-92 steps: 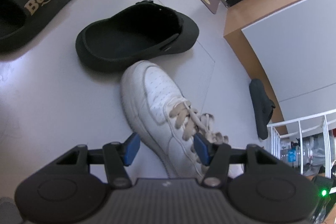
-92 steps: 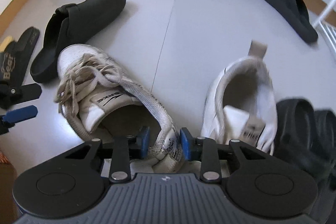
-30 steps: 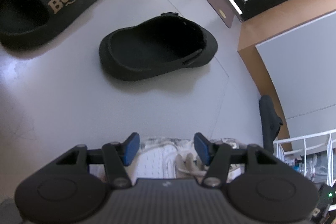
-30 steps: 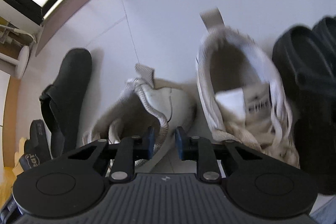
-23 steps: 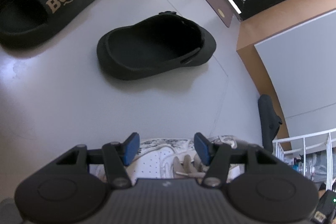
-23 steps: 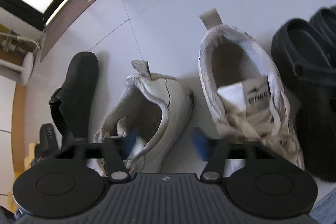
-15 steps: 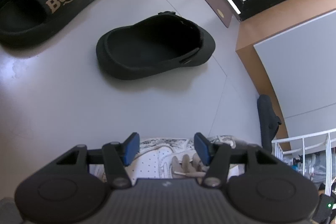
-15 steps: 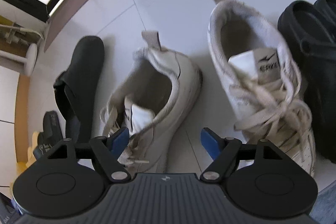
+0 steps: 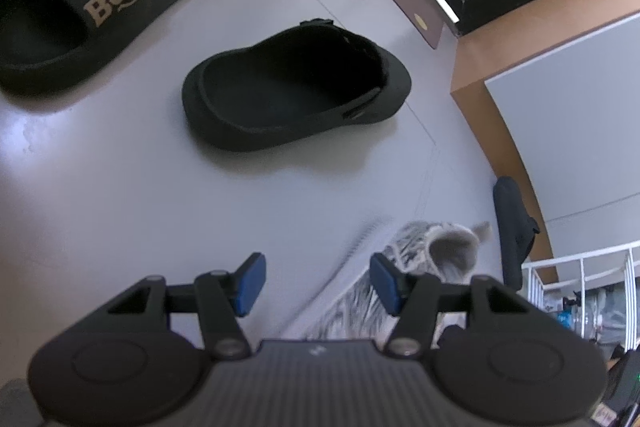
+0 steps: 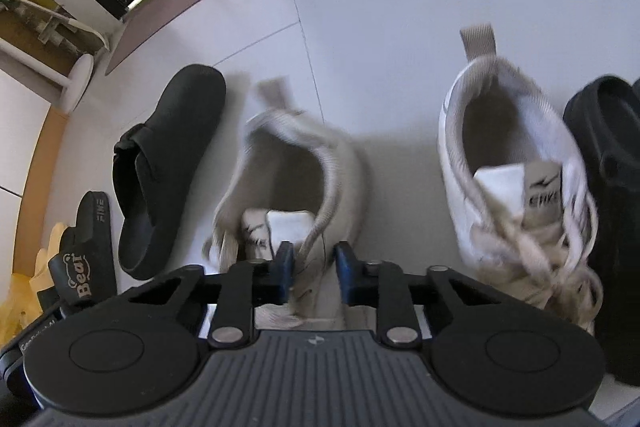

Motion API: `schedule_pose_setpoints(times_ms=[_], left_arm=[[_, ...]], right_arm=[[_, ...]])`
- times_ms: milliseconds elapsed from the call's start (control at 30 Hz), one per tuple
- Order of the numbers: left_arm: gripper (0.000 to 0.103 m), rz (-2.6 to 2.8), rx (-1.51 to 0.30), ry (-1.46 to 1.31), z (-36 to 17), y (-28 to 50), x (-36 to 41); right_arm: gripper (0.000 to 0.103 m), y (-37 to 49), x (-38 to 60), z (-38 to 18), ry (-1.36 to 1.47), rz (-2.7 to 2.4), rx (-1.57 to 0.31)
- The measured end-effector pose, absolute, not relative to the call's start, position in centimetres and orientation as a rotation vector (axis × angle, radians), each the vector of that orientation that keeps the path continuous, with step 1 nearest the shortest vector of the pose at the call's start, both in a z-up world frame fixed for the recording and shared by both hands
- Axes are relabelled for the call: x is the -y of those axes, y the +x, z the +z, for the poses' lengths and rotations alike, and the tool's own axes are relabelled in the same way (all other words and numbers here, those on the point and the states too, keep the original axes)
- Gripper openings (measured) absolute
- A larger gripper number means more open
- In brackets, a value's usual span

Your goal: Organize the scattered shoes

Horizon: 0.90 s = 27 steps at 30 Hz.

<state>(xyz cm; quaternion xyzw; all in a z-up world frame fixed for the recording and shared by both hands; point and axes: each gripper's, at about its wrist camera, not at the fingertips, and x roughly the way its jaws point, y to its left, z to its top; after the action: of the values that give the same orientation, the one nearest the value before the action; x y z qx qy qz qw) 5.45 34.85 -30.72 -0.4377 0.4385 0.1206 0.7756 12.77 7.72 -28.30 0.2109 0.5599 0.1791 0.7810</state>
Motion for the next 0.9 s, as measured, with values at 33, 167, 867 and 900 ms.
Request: schedule_pose_setpoints(times_ms=[33, 167, 867, 900], left_arm=[[0.060, 0.261, -0.950, -0.950, -30.8, 5.5, -34.8], [0.060, 0.258, -0.952, -0.947, -30.8, 5.5, -34.7], [0.060, 0.280, -0.949, -0.946, -30.8, 5.4, -35.4], [0.060, 0.279, -0.950, -0.946, -30.9, 5.4, -35.4]], right_arm=[[0.017, 12.8, -7.6, -28.2, 0.452, 0.392, -1.207], [0.017, 12.6, -7.3, -27.9, 0.443, 0.401, -1.202], [0.091, 10.2, -10.5, -29.6, 0.296, 0.530, -1.264], [0.091, 10.2, -10.9, -30.0, 0.286, 0.539, -1.275]])
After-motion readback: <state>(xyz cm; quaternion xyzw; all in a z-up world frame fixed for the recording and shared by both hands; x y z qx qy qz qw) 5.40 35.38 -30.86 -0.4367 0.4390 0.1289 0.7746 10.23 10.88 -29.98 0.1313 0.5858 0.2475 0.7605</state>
